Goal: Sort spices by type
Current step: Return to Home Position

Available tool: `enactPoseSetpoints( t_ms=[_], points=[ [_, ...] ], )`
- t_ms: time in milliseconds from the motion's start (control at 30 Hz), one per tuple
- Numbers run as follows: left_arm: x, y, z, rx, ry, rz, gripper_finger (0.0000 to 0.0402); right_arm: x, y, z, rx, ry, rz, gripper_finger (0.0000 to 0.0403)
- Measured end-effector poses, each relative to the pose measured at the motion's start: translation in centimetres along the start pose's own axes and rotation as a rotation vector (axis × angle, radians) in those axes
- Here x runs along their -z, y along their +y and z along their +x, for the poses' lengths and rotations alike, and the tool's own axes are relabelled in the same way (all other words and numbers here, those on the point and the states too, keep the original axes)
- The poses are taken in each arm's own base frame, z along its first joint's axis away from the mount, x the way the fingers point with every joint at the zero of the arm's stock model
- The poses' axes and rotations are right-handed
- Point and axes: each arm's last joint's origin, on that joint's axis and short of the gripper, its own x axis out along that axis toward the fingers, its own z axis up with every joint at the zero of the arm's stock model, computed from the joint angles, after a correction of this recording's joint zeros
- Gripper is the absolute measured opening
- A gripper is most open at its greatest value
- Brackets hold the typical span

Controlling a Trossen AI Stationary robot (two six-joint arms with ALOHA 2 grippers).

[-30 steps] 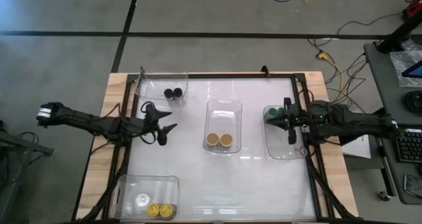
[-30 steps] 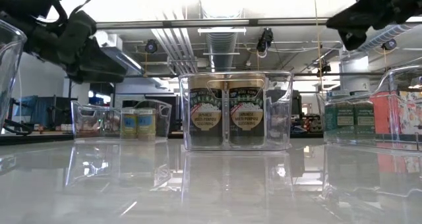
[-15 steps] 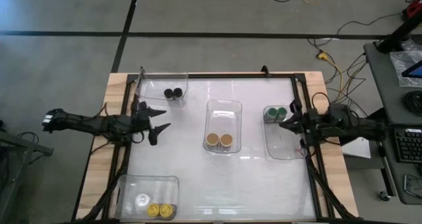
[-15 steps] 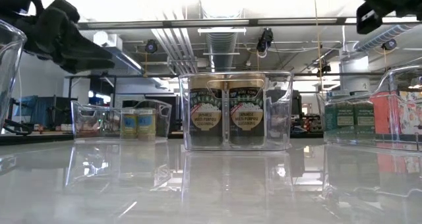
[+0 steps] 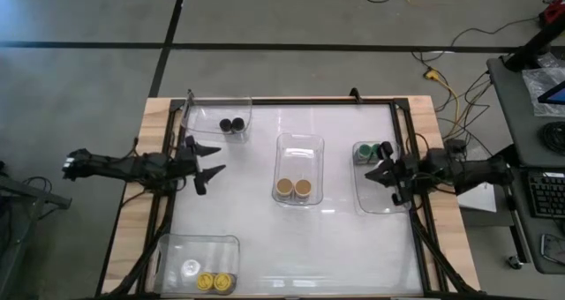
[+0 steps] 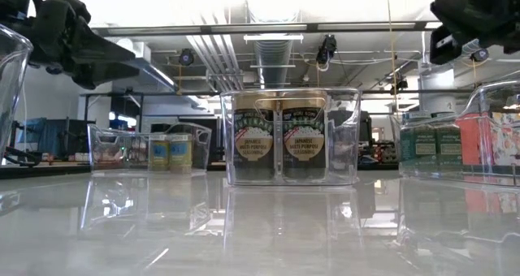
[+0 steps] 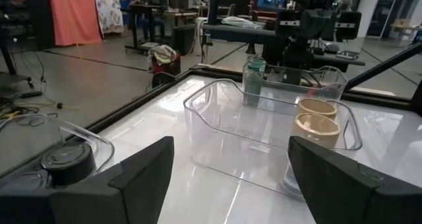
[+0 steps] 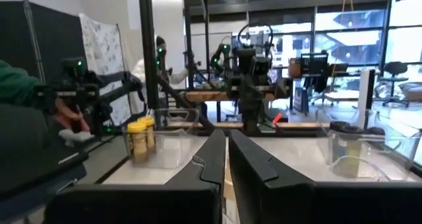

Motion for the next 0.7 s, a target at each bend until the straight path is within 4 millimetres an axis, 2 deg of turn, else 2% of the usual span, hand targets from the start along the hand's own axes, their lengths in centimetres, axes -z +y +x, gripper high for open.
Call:
enactPoseSetpoints(
  t_ms=[167, 400, 567, 700],
  points=[
    [0.9, 0.0, 0.2, 0.001, -0.001, -0.001, 0.0283, 0.7, -0.1, 0.1, 0.025, 0.007, -0.011, 0.0013],
    [1.5, 0.0, 0.3, 0.008, -0.009, 0.046, 0.0283, 2.5, -0.4, 0.0, 0.08, 0.124, 0.02, 0.0013],
    [1.9, -0.3, 0.5, 0.088, -0.081, 0.08, 0.0283, 2.7, -0.4, 0.1, 0.099, 0.146, 0.012, 0.0013],
    [2.0, -0.7, 0.4, 0.217, -0.085, 0.097, 0.0283, 2.9, -0.5, 0.1, 0.101, 0.172, 0.02, 0.0013]
  ],
)
